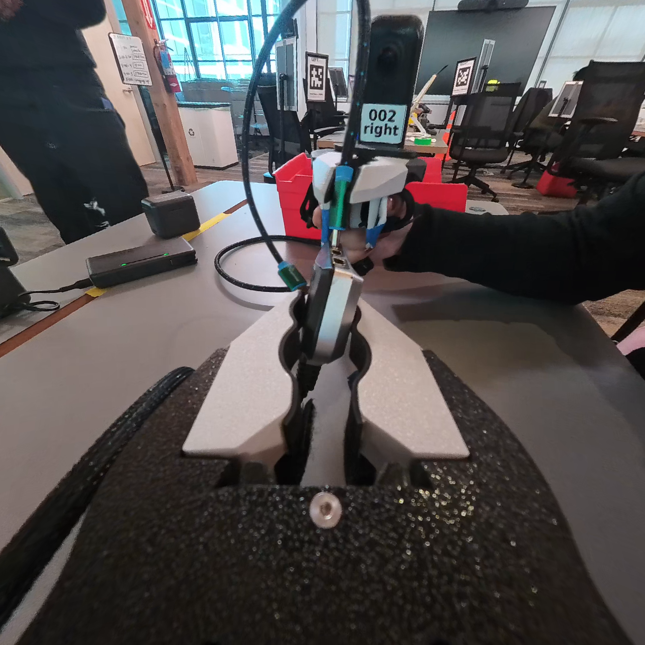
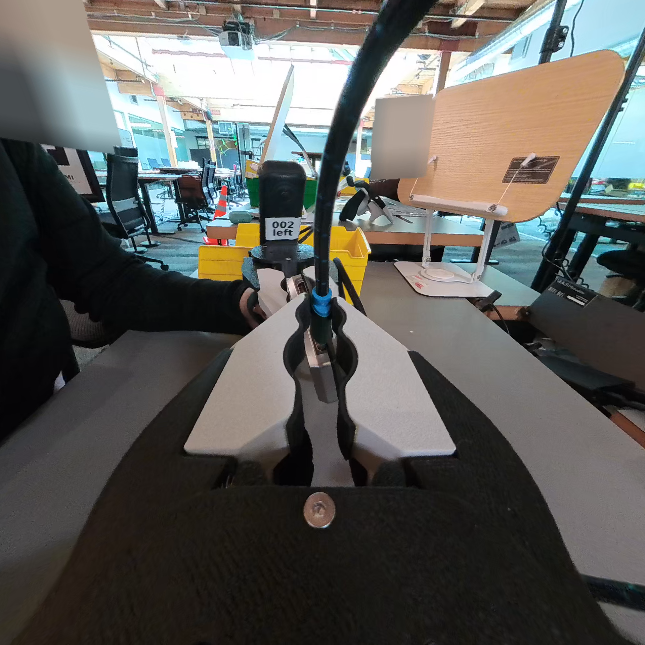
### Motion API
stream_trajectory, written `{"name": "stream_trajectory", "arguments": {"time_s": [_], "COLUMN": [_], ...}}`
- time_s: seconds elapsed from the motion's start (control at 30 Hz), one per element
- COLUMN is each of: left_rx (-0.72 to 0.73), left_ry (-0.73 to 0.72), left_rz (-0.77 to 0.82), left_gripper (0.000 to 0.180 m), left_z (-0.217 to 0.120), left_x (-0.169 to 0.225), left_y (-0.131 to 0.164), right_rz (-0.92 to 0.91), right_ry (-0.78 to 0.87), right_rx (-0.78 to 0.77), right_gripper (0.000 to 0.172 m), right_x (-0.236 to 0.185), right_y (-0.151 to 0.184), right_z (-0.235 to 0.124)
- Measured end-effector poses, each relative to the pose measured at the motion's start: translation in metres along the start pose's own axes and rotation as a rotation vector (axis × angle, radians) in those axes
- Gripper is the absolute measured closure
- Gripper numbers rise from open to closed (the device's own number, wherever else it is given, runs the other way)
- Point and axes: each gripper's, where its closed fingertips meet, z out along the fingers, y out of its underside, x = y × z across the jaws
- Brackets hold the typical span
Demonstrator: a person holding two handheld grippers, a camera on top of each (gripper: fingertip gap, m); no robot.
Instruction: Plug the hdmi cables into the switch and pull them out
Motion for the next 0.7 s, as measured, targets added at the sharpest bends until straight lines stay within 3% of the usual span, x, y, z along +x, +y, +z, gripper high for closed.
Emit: {"name": "stream_trajectory", "arguments": {"time_s": [0.4, 0.7], "left_rx": [-0.009, -0.083], "left_ry": [0.037, 0.026], "left_rz": [0.019, 0.092], "left_gripper": [0.159, 0.159], "left_z": [0.001, 0.008], "left_x": [0.005, 0.010], "left_y": [0.003, 0.013], "right_rz": [-0.032, -0.201], "right_ry": [-0.055, 0.022], "right_rx": [-0.131, -0.525], "right_gripper": [0.163, 0.161], "right_x": [-0.008, -0.015], "right_y": [0.010, 0.026], "right_z": [-0.011, -0.016]}}
